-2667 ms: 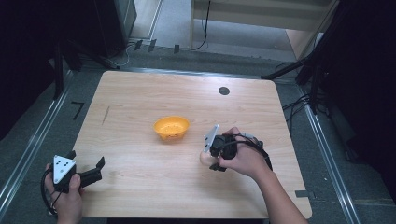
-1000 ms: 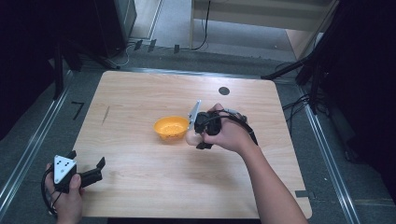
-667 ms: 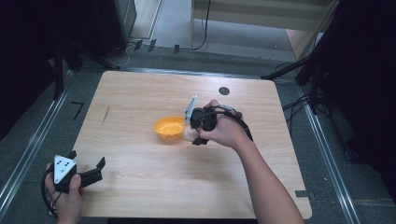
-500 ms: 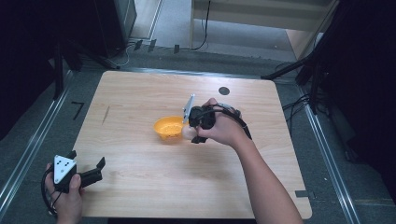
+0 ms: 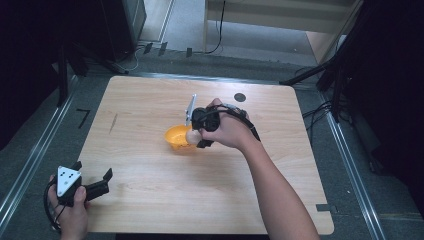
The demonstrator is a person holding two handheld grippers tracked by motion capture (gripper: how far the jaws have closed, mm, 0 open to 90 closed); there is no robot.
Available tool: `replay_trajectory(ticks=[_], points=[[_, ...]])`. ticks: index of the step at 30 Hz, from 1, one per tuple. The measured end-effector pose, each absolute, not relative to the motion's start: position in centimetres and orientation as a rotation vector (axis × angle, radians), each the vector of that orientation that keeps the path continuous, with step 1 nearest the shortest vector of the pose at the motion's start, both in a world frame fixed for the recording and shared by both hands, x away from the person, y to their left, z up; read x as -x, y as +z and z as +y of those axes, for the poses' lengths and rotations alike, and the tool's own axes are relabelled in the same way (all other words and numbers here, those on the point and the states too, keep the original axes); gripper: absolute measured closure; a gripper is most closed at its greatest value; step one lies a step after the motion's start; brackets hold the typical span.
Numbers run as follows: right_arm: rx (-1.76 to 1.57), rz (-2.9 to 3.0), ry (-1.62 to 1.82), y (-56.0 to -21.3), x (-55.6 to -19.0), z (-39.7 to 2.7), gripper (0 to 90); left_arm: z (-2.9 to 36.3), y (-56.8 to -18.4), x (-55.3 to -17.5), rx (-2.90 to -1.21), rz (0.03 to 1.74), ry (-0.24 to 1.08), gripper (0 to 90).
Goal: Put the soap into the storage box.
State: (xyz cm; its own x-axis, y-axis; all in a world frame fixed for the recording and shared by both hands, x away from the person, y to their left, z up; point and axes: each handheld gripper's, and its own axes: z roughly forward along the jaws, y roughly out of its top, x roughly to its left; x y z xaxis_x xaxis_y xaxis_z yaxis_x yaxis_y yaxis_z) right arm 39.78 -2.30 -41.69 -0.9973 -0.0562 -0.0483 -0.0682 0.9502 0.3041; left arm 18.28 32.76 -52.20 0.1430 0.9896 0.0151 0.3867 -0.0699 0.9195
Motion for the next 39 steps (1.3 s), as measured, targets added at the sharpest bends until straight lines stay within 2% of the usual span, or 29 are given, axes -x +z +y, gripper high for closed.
replay_trajectory(ticks=[39], points=[[0.21,3.088,0.547,-43.6,-42.6,2.2,33.3,33.0,-52.2,-18.2,-1.58,1.365,0.904,0.0]])
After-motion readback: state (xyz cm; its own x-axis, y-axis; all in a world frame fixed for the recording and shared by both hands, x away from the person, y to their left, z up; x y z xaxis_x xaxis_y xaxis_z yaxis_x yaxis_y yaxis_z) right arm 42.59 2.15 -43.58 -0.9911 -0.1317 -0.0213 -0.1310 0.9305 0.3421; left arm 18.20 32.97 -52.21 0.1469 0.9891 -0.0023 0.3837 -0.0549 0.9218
